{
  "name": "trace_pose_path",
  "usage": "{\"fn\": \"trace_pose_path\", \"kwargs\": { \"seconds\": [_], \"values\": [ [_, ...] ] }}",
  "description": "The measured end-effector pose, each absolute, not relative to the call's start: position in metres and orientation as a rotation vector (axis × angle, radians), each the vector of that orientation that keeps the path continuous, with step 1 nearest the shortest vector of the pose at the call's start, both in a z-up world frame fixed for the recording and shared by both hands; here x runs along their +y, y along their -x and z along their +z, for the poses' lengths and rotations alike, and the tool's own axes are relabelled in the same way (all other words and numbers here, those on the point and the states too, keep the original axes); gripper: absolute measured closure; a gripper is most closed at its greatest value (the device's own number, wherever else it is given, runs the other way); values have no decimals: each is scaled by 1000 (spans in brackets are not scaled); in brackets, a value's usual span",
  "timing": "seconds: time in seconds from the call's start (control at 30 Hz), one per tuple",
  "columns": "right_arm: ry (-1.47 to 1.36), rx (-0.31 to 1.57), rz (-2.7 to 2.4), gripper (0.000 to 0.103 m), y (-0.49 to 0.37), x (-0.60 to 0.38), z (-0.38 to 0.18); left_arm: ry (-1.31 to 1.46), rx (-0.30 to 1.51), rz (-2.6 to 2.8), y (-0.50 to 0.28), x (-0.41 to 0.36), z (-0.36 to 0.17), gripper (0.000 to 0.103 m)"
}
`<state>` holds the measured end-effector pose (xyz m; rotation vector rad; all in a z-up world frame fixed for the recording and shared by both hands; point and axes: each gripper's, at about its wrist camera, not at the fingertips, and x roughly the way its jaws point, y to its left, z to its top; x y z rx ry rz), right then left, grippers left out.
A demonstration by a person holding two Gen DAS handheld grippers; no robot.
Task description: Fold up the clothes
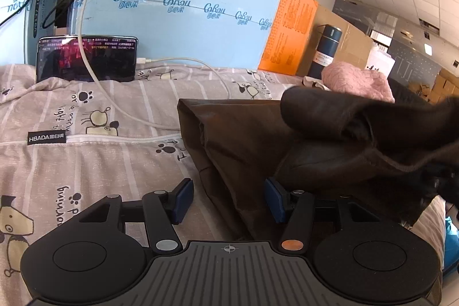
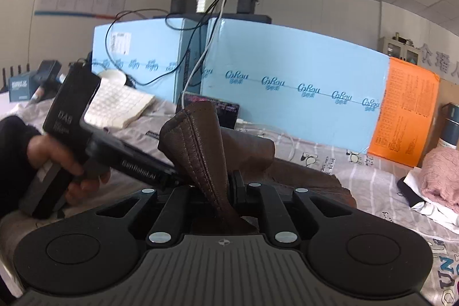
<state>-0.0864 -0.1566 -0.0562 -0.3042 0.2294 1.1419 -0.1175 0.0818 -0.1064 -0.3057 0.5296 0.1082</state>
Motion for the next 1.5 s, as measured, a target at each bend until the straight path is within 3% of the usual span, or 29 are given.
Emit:
{"fn": "trace_pose_path", "kwargs": {
  "seconds": [0.23, 0.37, 0.57, 0.77, 0.9, 0.97, 1.03, 1.13, 1.3, 1.37, 1.43, 1.5],
  "values": [
    [343, 382, 1301, 41, 96, -171, -79, 343, 377, 194, 135, 92, -94, 29],
    [277, 467, 1337, 28, 94, -172, -92, 354, 300, 214, 144, 85, -81, 28],
    [142, 423, 1407, 24, 85, -191, -84, 422, 339, 53, 130, 51, -71, 23],
    [33, 425, 1359, 20, 70, -219, -83, 419, 611, 99, 89, 28, -92, 23],
    [-11, 452, 1348, 20, 63, -229, -90, 322, 601, 97, 91, 13, -97, 25],
    [-34, 459, 1356, 20, 60, -229, -94, 223, 584, 94, 94, 2, -101, 39],
    [-51, 456, 1365, 20, 57, -229, -94, 168, 551, 62, 99, -7, -100, 70],
    [-77, 447, 1378, 20, 53, -232, -94, 84, 440, 32, 109, -18, -88, 81],
    [-164, 442, 1379, 20, 43, -240, -89, 15, 421, 91, 104, -12, -78, 78],
    [-188, 452, 1370, 20, 39, -241, -88, -10, 485, 133, 98, -8, -86, 68],
    [-168, 482, 1357, 18, 38, -236, -92, -12, 529, 162, 94, -5, -94, 48],
    [-148, 512, 1343, 16, 37, -231, -96, 4, 537, 193, 93, 0, -96, 37]
  ]
}}
